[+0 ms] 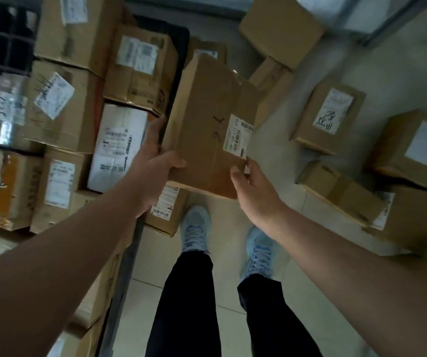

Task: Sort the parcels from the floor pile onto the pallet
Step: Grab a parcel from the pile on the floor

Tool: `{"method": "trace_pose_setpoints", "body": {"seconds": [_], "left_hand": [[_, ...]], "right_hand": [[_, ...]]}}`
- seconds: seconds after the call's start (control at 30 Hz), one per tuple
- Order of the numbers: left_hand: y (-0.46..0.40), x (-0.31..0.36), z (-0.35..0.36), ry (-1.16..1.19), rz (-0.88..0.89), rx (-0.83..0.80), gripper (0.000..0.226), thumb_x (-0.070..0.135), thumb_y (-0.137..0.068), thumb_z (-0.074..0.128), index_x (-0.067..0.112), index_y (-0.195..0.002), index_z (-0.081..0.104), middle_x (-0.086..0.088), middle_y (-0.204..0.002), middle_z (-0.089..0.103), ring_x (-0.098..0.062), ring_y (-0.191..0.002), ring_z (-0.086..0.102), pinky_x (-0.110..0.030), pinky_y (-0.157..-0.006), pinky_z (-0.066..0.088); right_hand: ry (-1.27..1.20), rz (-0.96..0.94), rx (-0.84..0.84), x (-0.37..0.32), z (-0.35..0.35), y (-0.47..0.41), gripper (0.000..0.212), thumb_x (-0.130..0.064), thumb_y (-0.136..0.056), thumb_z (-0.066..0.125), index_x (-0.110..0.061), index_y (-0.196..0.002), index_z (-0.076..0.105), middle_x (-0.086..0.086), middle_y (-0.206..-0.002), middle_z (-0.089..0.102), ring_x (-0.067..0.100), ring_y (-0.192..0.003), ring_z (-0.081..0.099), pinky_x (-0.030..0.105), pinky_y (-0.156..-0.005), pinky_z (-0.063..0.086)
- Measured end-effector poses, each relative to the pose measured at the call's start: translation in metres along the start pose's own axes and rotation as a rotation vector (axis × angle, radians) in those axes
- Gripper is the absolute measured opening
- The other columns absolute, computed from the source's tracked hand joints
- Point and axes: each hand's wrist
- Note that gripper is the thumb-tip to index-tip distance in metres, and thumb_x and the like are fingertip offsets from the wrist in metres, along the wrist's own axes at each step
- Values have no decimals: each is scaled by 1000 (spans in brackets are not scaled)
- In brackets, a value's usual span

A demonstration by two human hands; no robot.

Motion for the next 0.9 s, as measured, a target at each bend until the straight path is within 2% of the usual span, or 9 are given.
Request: {"method": "trace_pose_setpoints", "body": {"seconds": [0.07,0.17,0.3,0.37,0.47,0.57,0.63,0.73,0.9], "left_hand": [[19,21,-2,21,16,-13,77,9,-86,58,46,-150,37,-6,-117,64,-24,-95,69,-20,-60,55],[47,46,-8,128,25,-56,69,18,-71,52,45,-134,53,-3,-108,70,-15,-78,73,-25,-59,56],[82,71,-20,250,-30,-75,63,23,-70,51,38,-130,62,-5,-117,71,-30,-98,67,-45,-84,53],[103,84,-24,161,-17,-110,61,28,-70,55,35,-131,61,-2,-110,74,-26,-94,70,-39,-78,58],[135,104,-28,-39,32,-63,68,24,-79,64,28,-145,48,-4,-114,71,-16,-88,72,-27,-65,58],[174,126,-39,-181,147,9,96,15,-88,71,44,-161,16,-10,-141,51,-22,-112,61,-38,-78,56],[207,141,-52,-415,284,15,107,40,-80,73,62,-155,0,-13,-152,35,-32,-127,51,-51,-93,55],[269,163,-85,-487,371,-34,110,41,-80,81,82,-140,-1,-3,-153,21,-38,-129,48,-55,-98,55],[386,201,-134,-674,526,-48,104,38,-87,79,77,-145,1,4,-157,20,-38,-137,39,-58,-102,52]], "right_hand": [[-90,8,-12,-18,-8,20,28,-47,-111,43,-39,-137,44,-25,-119,60,2,-113,60,45,-108,50],[-268,43,-69,-51,-19,54,33,-53,-107,47,-46,-139,41,-28,-123,58,7,-117,61,53,-102,54],[-426,35,-109,-90,-29,103,64,-54,-98,65,-57,-152,30,-21,-139,62,18,-126,63,61,-103,50],[-450,-40,-75,-103,-29,128,78,-44,-97,70,-56,-157,22,-18,-137,65,15,-121,68,56,-103,53],[-373,-215,9,-118,-22,169,90,-27,-97,75,-45,-162,16,-10,-138,65,6,-113,71,30,-89,62],[-296,-373,85,-131,-8,216,94,-11,-90,81,-35,-159,21,-1,-142,59,9,-122,66,25,-93,59],[-229,-464,126,-141,1,250,94,-9,-84,86,-41,-150,27,-2,-140,57,9,-123,63,26,-94,59],[-125,-541,107,-157,12,306,92,-21,-75,92,-58,-131,29,-9,-137,56,6,-123,61,29,-97,58],[-100,-564,78,-197,26,417,92,-57,-63,90,-39,-129,28,-13,-126,60,-10,-105,65,11,-79,56]]}}
Point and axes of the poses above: each hand's wrist, its own y-axis away from the middle knuckle, its own z-axis out of the palm, x = y × z
